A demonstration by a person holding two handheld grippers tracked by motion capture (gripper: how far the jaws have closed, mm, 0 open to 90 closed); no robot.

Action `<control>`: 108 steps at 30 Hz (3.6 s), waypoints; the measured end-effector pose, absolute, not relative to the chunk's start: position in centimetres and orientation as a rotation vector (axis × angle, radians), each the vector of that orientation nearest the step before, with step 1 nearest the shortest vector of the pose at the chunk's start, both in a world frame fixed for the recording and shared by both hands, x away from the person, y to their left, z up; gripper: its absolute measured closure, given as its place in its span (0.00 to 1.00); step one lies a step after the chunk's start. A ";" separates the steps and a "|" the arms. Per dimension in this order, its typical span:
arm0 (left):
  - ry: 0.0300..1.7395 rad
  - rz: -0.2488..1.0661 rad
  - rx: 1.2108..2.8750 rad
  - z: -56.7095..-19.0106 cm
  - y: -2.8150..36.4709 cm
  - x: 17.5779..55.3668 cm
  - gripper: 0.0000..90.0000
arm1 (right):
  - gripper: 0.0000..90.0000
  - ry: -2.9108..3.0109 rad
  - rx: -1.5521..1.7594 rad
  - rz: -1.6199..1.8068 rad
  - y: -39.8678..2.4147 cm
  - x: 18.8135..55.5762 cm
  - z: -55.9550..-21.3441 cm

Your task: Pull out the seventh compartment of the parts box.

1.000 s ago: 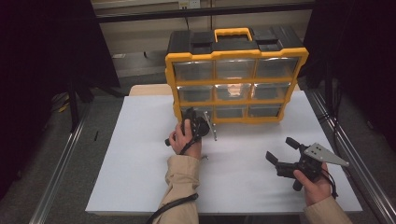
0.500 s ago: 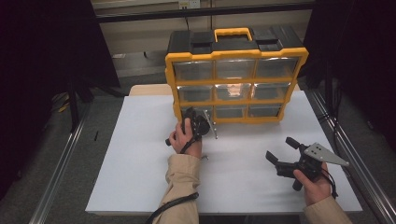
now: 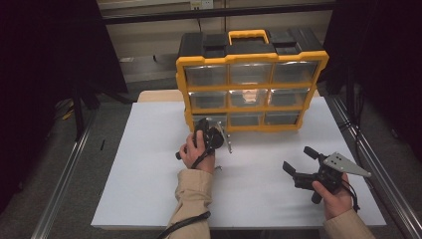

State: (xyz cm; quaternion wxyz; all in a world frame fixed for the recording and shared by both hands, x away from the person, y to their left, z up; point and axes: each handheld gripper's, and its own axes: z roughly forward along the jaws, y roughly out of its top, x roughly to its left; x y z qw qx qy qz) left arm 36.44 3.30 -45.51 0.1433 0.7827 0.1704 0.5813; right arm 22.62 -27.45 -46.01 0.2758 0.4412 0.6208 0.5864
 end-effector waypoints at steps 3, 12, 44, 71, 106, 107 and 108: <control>0.472 1.690 2.269 -45.3 3.4 36.2 0.88 | 0.02 1.666 1.187 1.584 -27.4 22.6 -45.9; 0.478 1.666 2.256 -45.2 3.6 35.4 0.88 | 0.02 1.668 1.181 1.582 -27.4 22.6 -45.9; 0.495 1.631 2.274 -44.7 4.0 33.2 0.87 | 0.02 1.670 1.171 1.587 -27.3 22.5 -45.9; 0.496 1.613 2.273 -44.5 4.1 32.0 0.87 | 0.02 1.677 1.156 1.581 -27.4 22.4 -45.8; 0.543 1.600 2.249 -44.5 3.9 30.9 0.86 | 0.02 1.666 1.162 1.581 -27.3 22.4 -45.7; 0.527 1.624 2.270 -44.3 3.9 30.9 0.86 | 0.02 1.666 1.161 1.582 -27.3 22.4 -45.7; 0.533 1.620 2.268 -44.4 3.9 30.9 0.86 | 0.02 1.665 1.158 1.582 -27.3 22.4 -45.7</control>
